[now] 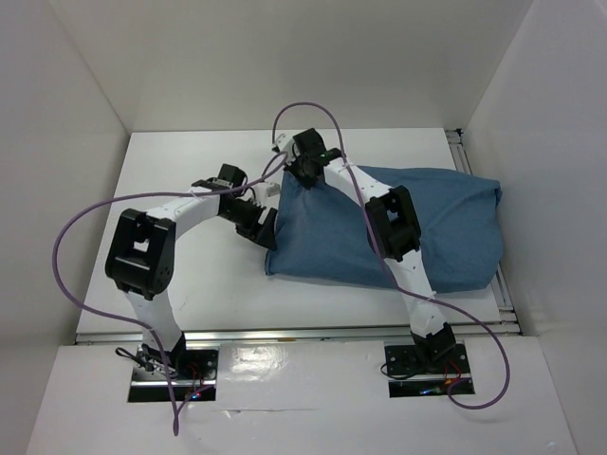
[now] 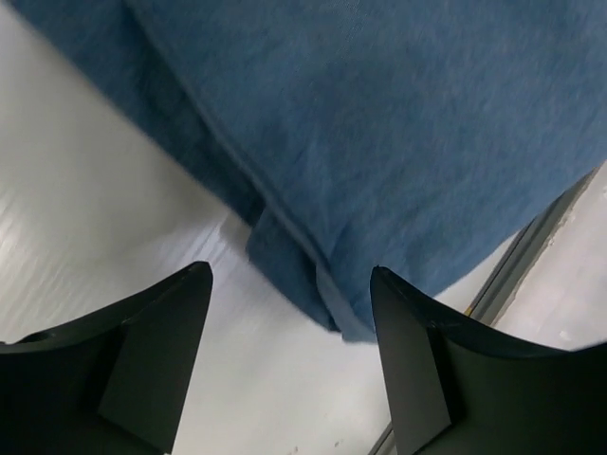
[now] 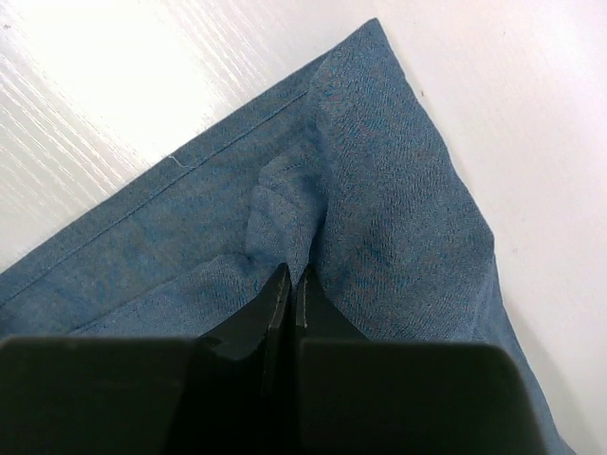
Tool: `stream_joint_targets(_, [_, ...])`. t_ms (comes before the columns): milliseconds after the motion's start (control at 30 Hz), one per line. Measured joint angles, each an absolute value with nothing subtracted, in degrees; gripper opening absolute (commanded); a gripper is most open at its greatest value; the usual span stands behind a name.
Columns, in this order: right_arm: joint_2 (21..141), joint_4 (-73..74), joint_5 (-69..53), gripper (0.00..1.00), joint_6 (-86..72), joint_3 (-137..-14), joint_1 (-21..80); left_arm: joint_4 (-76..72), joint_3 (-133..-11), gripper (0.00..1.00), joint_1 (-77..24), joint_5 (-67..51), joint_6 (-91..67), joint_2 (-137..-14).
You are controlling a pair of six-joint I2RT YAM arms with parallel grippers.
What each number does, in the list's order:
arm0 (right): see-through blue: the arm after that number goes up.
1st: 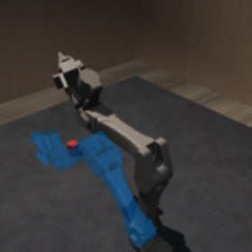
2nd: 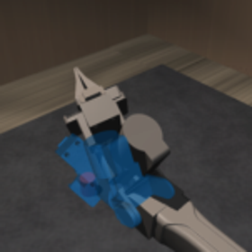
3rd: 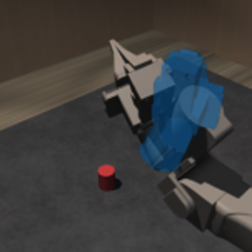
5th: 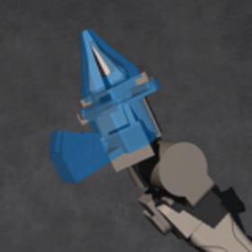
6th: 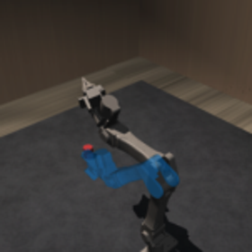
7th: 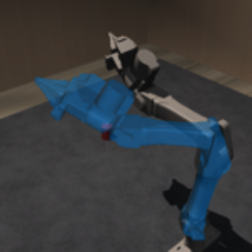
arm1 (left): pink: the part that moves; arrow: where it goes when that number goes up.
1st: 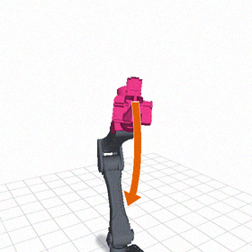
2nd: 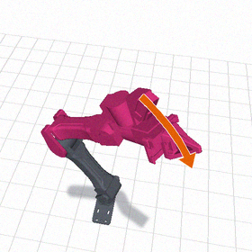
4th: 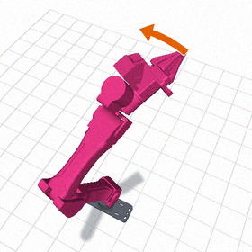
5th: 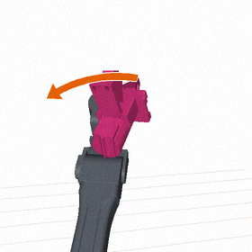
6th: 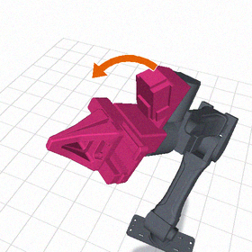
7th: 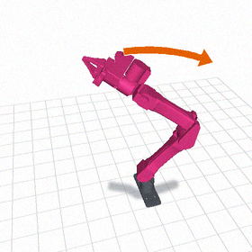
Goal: Put the pillow into the pillowcase
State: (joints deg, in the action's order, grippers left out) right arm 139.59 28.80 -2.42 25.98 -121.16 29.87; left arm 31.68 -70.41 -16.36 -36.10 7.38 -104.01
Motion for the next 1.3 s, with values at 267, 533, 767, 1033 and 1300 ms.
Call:
stream_joint_targets(267, [139.33,28.88,-2.83,0.00,25.10,-121.16,29.36,31.81,-74.22,0.77,-18.50,-40.42,5.96,-111.72])
stream_joint_targets(533, [139.31,28.69,-3.84,0.00,22.96,-121.16,27.86,34.63,-74.37,0.32,-20.03,-42.33,6.94,-111.79])
stream_joint_targets(767, [139.22,29.56,-4.21,0.00,21.30,-122.87,25.78,35.99,-74.35,0.00,-20.14,-44.71,8.99,-111.66])
stream_joint_targets(1033, [132.03,29.61,-8.82,0.00,17.15,-123.17,24.10,34.46,-73.91,0.00,-18.20,-36.03,7.25,-102.32])
stream_joint_targets(1300, [115.96,23.90,-15.27,0.00,10.24,-122.93,22.44,35.22,-83.99,0.00,-13.80,-25.56,7.31,-98.21])
